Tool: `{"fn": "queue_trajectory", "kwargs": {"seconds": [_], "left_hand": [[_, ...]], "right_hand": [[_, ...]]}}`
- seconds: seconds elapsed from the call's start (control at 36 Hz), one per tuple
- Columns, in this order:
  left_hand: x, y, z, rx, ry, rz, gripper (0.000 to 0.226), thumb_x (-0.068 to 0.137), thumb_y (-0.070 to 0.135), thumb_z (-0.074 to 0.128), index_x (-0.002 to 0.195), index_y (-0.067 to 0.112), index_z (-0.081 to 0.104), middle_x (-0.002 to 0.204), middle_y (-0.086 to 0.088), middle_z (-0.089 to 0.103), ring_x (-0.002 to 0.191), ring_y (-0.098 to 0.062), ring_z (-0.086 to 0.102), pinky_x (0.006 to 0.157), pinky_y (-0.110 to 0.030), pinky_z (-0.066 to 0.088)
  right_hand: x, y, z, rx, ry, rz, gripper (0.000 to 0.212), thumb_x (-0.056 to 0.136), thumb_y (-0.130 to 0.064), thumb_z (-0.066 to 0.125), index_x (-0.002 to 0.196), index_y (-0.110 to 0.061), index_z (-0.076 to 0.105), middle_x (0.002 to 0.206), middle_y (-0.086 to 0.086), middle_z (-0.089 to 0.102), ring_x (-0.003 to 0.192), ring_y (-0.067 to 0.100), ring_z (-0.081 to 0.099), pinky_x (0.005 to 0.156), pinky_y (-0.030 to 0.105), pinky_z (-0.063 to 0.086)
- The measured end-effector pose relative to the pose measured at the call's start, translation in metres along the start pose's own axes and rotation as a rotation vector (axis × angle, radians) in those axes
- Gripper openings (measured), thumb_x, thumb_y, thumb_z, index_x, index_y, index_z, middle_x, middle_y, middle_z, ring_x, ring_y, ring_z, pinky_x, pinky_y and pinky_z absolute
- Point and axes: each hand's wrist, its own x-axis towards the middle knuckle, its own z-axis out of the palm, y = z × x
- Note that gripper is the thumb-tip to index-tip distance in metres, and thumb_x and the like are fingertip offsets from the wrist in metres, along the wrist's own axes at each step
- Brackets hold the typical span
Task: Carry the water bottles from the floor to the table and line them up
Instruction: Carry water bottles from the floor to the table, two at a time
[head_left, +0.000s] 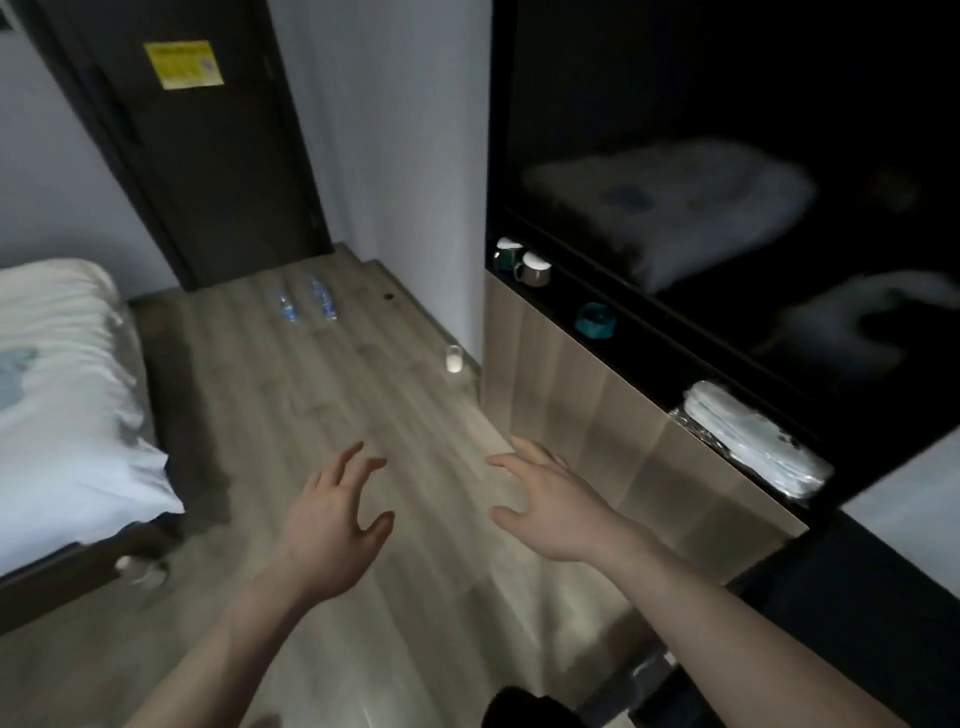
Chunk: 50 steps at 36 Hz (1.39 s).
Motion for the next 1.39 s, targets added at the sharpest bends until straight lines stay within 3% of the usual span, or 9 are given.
{"fn": "queue_trajectory", "kwargs": {"seconds": [0.28, 0.56, 0.78, 0.89, 1.0, 1.11, 1.39], "left_hand": [[0.061, -0.081, -0.038, -0.022, 0.100, -0.158, 0.060, 0.083, 0.030, 0.078, 0.138, 0.025, 0.054, 0.159, -0.002, 0.033, 0.139, -0.029, 0.038, 0.112, -0.042, 0.034], [0.190, -0.132, -0.077, 0.053, 0.079, -0.197, 0.065, 0.086, 0.044, 0.071, 0.145, 0.033, 0.044, 0.165, 0.005, 0.019, 0.147, -0.020, 0.026, 0.115, -0.038, 0.030], [0.268, -0.190, -0.122, 0.098, 0.162, -0.281, 0.068, 0.086, 0.044, 0.073, 0.146, 0.030, 0.045, 0.166, -0.001, 0.018, 0.150, -0.025, 0.021, 0.120, -0.039, 0.024], [0.294, -0.232, -0.138, 0.144, 0.130, -0.338, 0.072, 0.087, 0.055, 0.064, 0.150, 0.031, 0.039, 0.167, 0.000, 0.010, 0.153, -0.026, 0.014, 0.121, -0.042, 0.022], [0.327, -0.273, -0.154, 0.115, 0.174, -0.376, 0.091, 0.072, 0.076, 0.030, 0.148, 0.028, 0.045, 0.166, -0.003, 0.016, 0.152, -0.030, 0.018, 0.121, -0.045, 0.023], [0.373, -0.321, -0.167, 0.122, 0.154, -0.383, 0.097, 0.071, 0.082, 0.014, 0.151, 0.034, 0.037, 0.168, 0.002, 0.005, 0.154, -0.025, 0.008, 0.123, -0.044, 0.016], [0.504, -0.456, -0.209, 0.092, 0.111, -0.292, 0.090, 0.074, 0.082, 0.012, 0.156, 0.043, 0.022, 0.163, 0.010, -0.015, 0.155, -0.021, -0.006, 0.125, -0.043, 0.008]], "right_hand": [[0.132, -0.049, -0.003, -0.006, -0.101, -0.107, 0.068, 0.089, -0.049, 0.060, 0.151, -0.038, 0.033, 0.167, -0.004, 0.006, 0.153, 0.017, 0.005, 0.123, 0.036, 0.015], [0.283, -0.058, -0.019, -0.024, -0.162, -0.142, 0.080, 0.089, -0.055, 0.059, 0.156, -0.039, 0.018, 0.167, -0.007, -0.004, 0.154, 0.022, -0.001, 0.124, 0.039, 0.011], [0.419, -0.105, -0.039, -0.095, -0.163, -0.238, 0.085, 0.089, -0.058, 0.058, 0.158, -0.038, 0.013, 0.168, -0.002, -0.003, 0.154, 0.027, 0.001, 0.124, 0.040, 0.011], [0.476, -0.131, -0.036, -0.101, -0.176, -0.276, 0.086, 0.089, -0.061, 0.055, 0.158, -0.039, 0.009, 0.167, -0.006, -0.006, 0.154, 0.025, -0.001, 0.124, 0.039, 0.009], [0.531, -0.156, -0.032, -0.112, -0.208, -0.271, 0.086, 0.091, -0.063, 0.052, 0.158, -0.040, 0.004, 0.167, -0.008, -0.012, 0.154, 0.024, -0.006, 0.124, 0.040, 0.007], [0.586, -0.182, -0.023, -0.102, -0.214, -0.262, 0.085, 0.092, -0.065, 0.050, 0.158, -0.041, 0.002, 0.166, -0.010, -0.014, 0.153, 0.021, -0.010, 0.125, 0.042, 0.006], [0.725, -0.256, -0.004, -0.074, -0.182, -0.197, 0.084, 0.090, -0.067, 0.048, 0.157, -0.043, 0.003, 0.165, -0.013, -0.016, 0.153, 0.018, -0.012, 0.125, 0.044, 0.006]]}}
